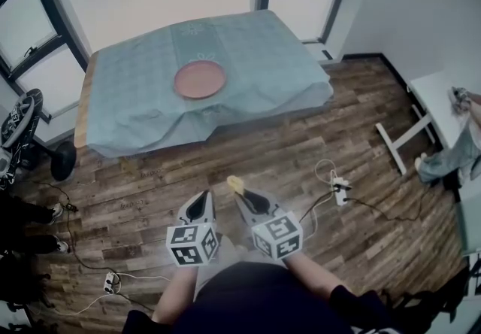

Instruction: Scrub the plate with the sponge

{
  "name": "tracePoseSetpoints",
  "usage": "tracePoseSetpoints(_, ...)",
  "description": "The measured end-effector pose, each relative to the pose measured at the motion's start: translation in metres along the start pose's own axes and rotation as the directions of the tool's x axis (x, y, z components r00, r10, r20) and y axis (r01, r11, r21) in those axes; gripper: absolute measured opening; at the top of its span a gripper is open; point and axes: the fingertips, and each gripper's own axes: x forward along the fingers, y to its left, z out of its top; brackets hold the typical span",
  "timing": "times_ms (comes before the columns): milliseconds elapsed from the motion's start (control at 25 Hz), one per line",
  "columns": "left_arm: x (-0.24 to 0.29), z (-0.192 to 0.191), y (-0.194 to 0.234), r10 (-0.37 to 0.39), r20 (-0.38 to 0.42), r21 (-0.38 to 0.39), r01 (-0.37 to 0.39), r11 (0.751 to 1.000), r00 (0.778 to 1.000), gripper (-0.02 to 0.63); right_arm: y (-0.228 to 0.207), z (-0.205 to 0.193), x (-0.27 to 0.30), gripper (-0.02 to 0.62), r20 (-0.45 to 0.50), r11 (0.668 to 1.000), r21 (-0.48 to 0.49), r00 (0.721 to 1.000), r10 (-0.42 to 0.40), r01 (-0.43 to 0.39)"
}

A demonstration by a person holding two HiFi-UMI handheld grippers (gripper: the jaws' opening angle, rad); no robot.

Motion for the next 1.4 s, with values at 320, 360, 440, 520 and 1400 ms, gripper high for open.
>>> tracePoseSetpoints(320,-0.002,-0.005,0.006,0.035,-0.008,-0.019,-0.035,0.999,0.999,0.012,0.001,0.002,-0.001,0.054,0.002,0.999,0.013,0.999,0.032,-0.032)
tracePoseSetpoints(360,0.0,-0.006,0.007,0.038,-0.01,-0.021,-0.039,0.999,0.999,0.012,0.001,0.001,0.0,0.054,-0.002,0.999,0.013,0.999,0.037,-0.037)
tracePoseSetpoints(440,0.004,-0.005,0.009,0.043,-0.013,-0.026,-0.044,0.999,0.999,0.011,-0.001,0.0,0.003,0.054,-0.009,0.999,0.018,0.999,0.045,-0.045)
tracePoseSetpoints(520,0.01,-0.003,0.011,0.045,-0.017,-0.029,-0.046,0.999,0.999,0.012,-0.004,-0.001,0.008,0.054,-0.015,0.998,0.025,0.999,0.052,-0.052)
tracePoseSetpoints(1400,0.141,0.075,0.085,0.028,-0.028,-0.054,-0.029,0.998,0.999,0.011,-0.082,0.053,0.138,0.054,-0.027,0.999,0.051,1.0,0.011,-0.009)
